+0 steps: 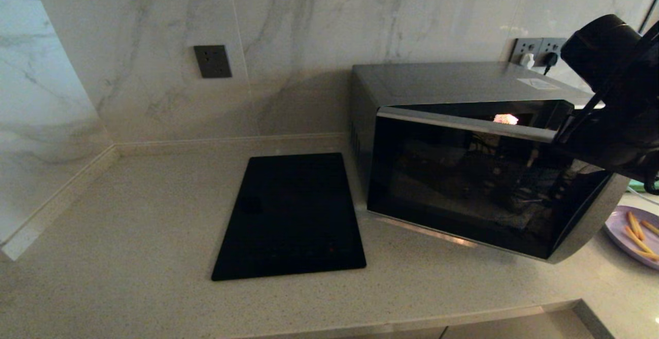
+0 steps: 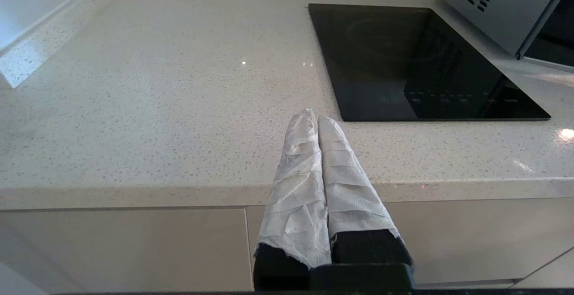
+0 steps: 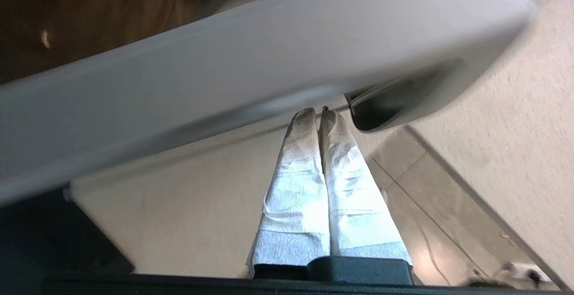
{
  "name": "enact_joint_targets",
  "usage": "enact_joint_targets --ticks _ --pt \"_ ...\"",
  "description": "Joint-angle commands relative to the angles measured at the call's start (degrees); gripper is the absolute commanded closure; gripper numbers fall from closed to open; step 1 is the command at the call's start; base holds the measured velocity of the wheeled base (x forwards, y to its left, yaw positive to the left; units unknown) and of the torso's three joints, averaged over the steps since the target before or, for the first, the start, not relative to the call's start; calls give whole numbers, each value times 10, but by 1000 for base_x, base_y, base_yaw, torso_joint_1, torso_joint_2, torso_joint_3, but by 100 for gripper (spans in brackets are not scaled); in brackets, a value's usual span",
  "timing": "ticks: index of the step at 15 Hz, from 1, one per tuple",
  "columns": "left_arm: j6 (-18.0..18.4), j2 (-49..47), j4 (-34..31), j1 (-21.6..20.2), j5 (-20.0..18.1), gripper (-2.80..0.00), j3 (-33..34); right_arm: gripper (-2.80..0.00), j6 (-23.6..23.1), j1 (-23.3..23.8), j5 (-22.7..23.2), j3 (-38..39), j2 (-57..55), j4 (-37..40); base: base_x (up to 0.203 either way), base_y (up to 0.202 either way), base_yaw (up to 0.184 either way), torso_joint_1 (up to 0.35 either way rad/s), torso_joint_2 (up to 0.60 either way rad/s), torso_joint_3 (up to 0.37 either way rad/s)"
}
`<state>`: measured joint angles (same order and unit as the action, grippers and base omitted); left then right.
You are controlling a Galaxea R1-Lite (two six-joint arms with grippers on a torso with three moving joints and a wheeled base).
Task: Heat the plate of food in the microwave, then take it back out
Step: Close the microwave oven
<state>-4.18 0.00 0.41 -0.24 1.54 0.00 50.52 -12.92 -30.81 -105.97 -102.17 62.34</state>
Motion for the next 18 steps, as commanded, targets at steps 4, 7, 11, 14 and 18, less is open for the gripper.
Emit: enact_joint_targets --ticks 4,7,11,14,18 --pt "0 -1 0 0 0 0 0 0 -15 36 17 -59 -48 -40 0 0 0 0 0 0" --pt "0 0 0 0 0 0 0 0 -15 38 29 -66 -58 -42 0 0 0 0 0 0" --pt "0 -1 0 0 0 0 0 0 -15 44 33 -66 -71 -56 0 0 0 0 0 0" --pt "0 -1 0 0 0 0 0 0 -16 55 38 -67 -85 -96 0 0 0 0 0 0" --pt "0 -1 0 0 0 0 0 0 -27 79 61 -69 -100 -158 0 0 0 0 0 0"
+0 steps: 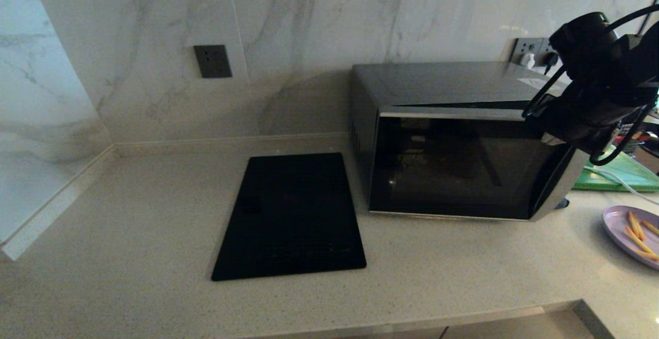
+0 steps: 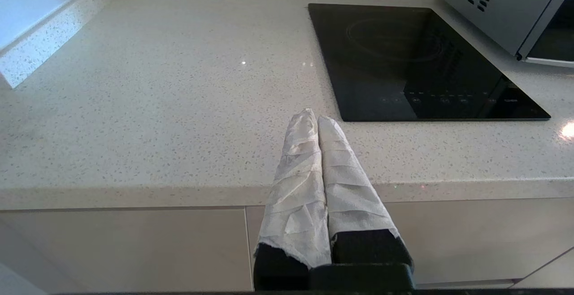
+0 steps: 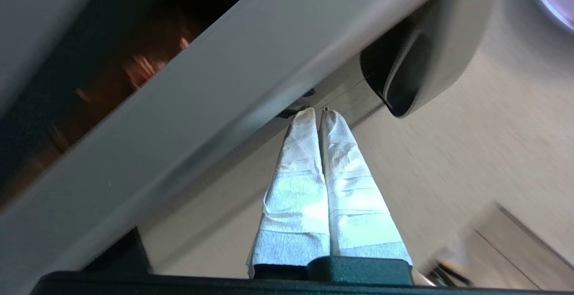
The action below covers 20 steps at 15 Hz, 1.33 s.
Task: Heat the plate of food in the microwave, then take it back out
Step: Close the microwave oven
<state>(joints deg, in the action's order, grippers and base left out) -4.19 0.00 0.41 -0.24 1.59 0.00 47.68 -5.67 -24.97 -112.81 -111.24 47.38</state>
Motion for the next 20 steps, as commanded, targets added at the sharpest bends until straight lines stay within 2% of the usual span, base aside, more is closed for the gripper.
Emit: enact_joint_targets --ticks 1,11,20 --pt "0 -1 0 0 0 0 0 0 1 8 7 -2 -13 -23 0 0 0 0 0 0" --pt "0 -1 0 0 0 0 0 0 -7 12 44 -6 -21 -82 0 0 0 0 0 0" --pt "0 -1 0 0 0 0 0 0 -12 12 49 -6 -43 -111 0 0 0 0 0 0"
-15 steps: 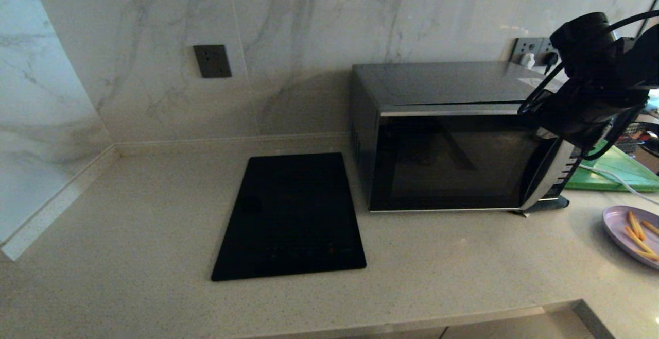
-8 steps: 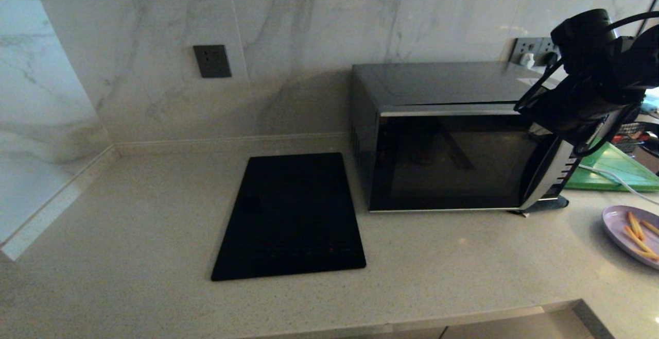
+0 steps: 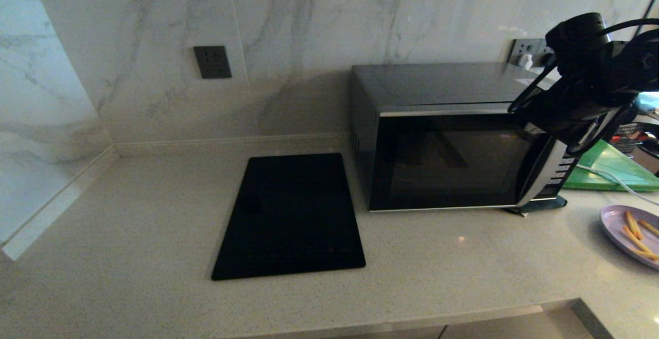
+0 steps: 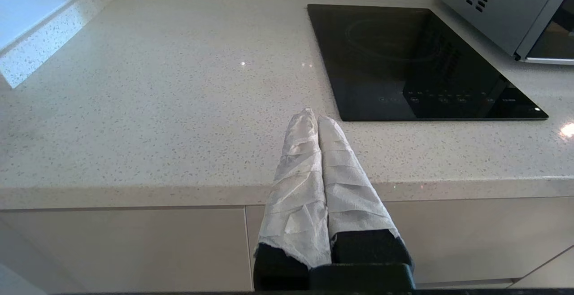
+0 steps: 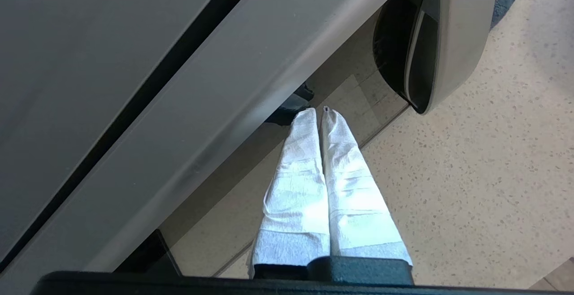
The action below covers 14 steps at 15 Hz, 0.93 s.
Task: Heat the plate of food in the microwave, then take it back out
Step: Close the microwave oven
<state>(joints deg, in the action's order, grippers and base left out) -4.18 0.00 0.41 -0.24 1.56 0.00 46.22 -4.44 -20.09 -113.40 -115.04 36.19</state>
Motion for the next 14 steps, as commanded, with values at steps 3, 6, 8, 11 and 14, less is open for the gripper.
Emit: enact_joint_targets --ticks 3,6,8,11,14 --pt "0 -1 0 0 0 0 0 0 -1 0 11 0 -7 0 0 0 0 0 0 0" --pt "0 -1 0 0 1 0 0 0 -1 0 14 0 -9 -1 0 0 0 0 0 0" --pt "0 -1 0 0 0 0 0 0 -1 0 21 0 -8 0 0 0 0 0 0 0" --pt "0 -1 0 0 0 0 0 0 -1 0 24 1 13 3 0 0 0 0 0 0" --pt "0 -1 0 0 0 0 0 0 -7 0 34 12 66 18 0 0 0 0 0 0"
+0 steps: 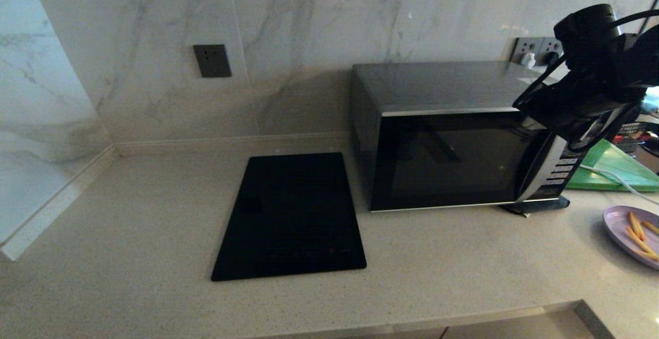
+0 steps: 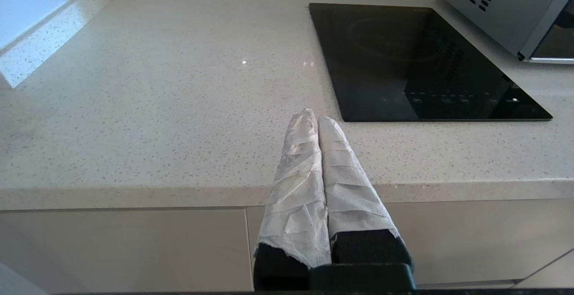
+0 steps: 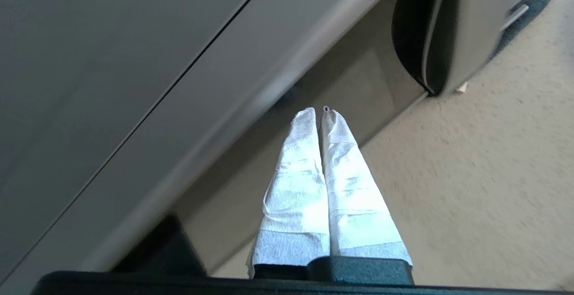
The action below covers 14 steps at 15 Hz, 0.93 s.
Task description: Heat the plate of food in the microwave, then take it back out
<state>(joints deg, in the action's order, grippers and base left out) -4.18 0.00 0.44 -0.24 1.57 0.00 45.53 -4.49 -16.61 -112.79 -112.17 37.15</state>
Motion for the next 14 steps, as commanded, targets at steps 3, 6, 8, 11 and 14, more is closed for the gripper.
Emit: enact_joint_targets --ticks 3,6,8,11,14 --pt "0 -1 0 0 0 0 0 0 -30 0 -1 48 115 20 0 0 0 0 0 0" --pt "0 -1 0 0 0 0 0 0 -87 7 -2 155 234 20 0 0 0 0 0 0" --pt "0 -1 0 0 0 0 0 0 -123 23 -2 237 319 20 0 0 0 0 0 0" --pt "0 -1 0 0 0 0 0 0 -166 68 -1 335 433 19 0 0 0 0 0 0" --pt "0 -1 0 0 0 0 0 0 -188 94 3 420 536 17 0 0 0 0 0 0"
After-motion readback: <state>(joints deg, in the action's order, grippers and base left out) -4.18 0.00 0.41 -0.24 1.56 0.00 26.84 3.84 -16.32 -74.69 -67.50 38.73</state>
